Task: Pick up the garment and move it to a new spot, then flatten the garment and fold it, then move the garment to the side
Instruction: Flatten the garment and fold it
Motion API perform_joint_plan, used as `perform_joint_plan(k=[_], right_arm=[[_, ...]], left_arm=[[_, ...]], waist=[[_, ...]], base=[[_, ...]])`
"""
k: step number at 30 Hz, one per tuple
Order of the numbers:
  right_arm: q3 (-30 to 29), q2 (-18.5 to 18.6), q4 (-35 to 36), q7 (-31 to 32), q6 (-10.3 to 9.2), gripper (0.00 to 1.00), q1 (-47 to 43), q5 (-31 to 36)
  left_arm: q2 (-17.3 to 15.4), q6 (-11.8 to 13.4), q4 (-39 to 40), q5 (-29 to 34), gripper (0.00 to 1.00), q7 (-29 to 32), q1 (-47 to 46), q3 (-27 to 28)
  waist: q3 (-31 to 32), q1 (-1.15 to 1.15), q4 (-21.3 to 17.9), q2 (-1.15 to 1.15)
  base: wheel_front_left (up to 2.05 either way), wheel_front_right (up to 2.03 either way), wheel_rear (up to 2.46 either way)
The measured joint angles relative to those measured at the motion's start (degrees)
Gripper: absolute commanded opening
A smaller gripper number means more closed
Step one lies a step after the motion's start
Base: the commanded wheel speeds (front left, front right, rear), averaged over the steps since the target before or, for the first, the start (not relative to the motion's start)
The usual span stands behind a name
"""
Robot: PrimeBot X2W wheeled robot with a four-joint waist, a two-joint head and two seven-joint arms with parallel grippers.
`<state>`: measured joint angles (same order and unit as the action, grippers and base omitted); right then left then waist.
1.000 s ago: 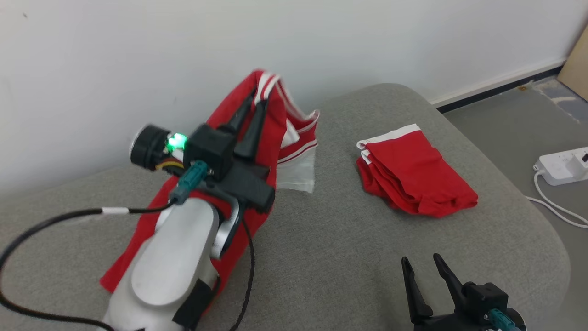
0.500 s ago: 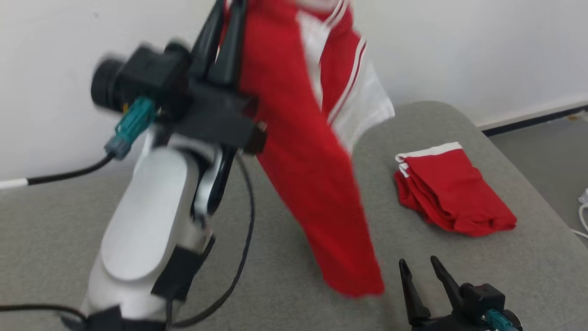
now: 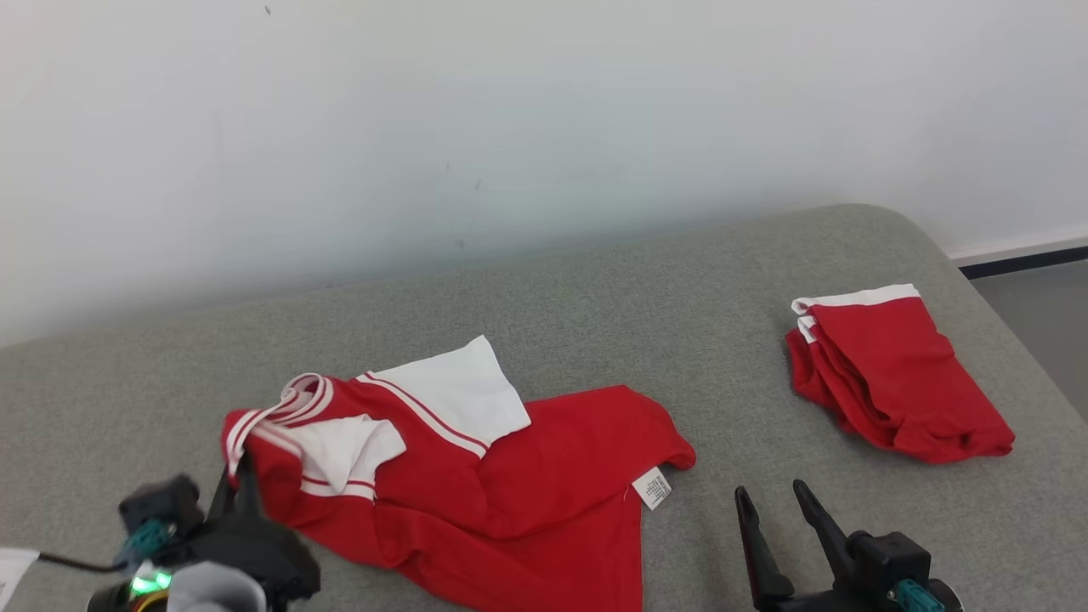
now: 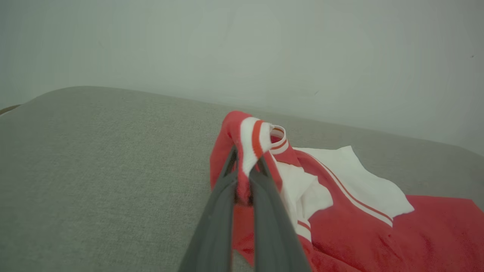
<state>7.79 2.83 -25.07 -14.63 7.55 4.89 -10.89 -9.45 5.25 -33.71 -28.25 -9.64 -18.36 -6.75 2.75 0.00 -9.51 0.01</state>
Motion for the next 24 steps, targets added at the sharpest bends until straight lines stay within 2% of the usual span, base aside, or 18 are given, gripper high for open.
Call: perform_joint_plan(k=[6, 10, 13, 14, 15, 16, 24], right_arm=[[-0.22, 0.00, 1.32, -0.01, 0.00, 1.00, -0.91, 0.51], [-0.45, 0.00, 1.79, 0.21, 0.00, 1.00, -1.44, 0.89], [-0.52, -0.01, 2.05, 0.32, 0.00, 1.00, -1.60, 0.92], [-0.59, 0.00, 2.16, 0.33, 0.00, 1.00, -1.76, 0.93], [-0.71, 0.00, 2.27, 0.33, 0.00, 1.00, -2.00, 1.00], [-0.74, 0.01, 2.41, 0.34, 0.00, 1.00, -2.25, 1.03], [-0.78, 0.00, 3.21, 0.94, 0.00, 1.00, -3.30, 1.03]], left_arm=[[-0.22, 3.56, -4.37, -1.87, 0.00, -2.83, 1.73, 4.03], [-1.63, 6.24, -6.03, -2.79, 0.00, -4.00, 2.47, 7.40], [-1.96, 7.23, -6.58, -3.05, 0.00, -4.19, 3.25, 8.51], [-1.94, 7.40, -6.86, -3.35, 0.07, -4.43, 3.55, 8.84], [-1.92, 7.30, -7.00, -3.49, 0.27, -4.43, 3.78, 8.83], [-1.82, 6.88, -7.25, -3.56, 1.00, -4.43, 3.99, 8.72], [-1.08, 4.83, -7.51, -4.65, 1.00, -3.80, 6.03, 8.16]], waist=[[-0.14, 0.00, -0.15, 0.00], [-0.08, 0.00, -0.06, 0.00], [0.07, 0.00, -0.01, 0.00], [0.16, 0.00, 0.03, 0.00], [0.24, 0.00, 0.12, 0.00], [0.33, 0.00, 0.22, 0.00], [1.15, 0.00, 1.42, 0.00]], base=[[0.00, 0.00, 0.00], [0.00, 0.00, 0.00], [0.00, 0.00, 0.00], [0.00, 0.00, 0.00], [0.00, 0.00, 0.00], [0.00, 0.00, 0.00], [0.00, 0.00, 0.00]])
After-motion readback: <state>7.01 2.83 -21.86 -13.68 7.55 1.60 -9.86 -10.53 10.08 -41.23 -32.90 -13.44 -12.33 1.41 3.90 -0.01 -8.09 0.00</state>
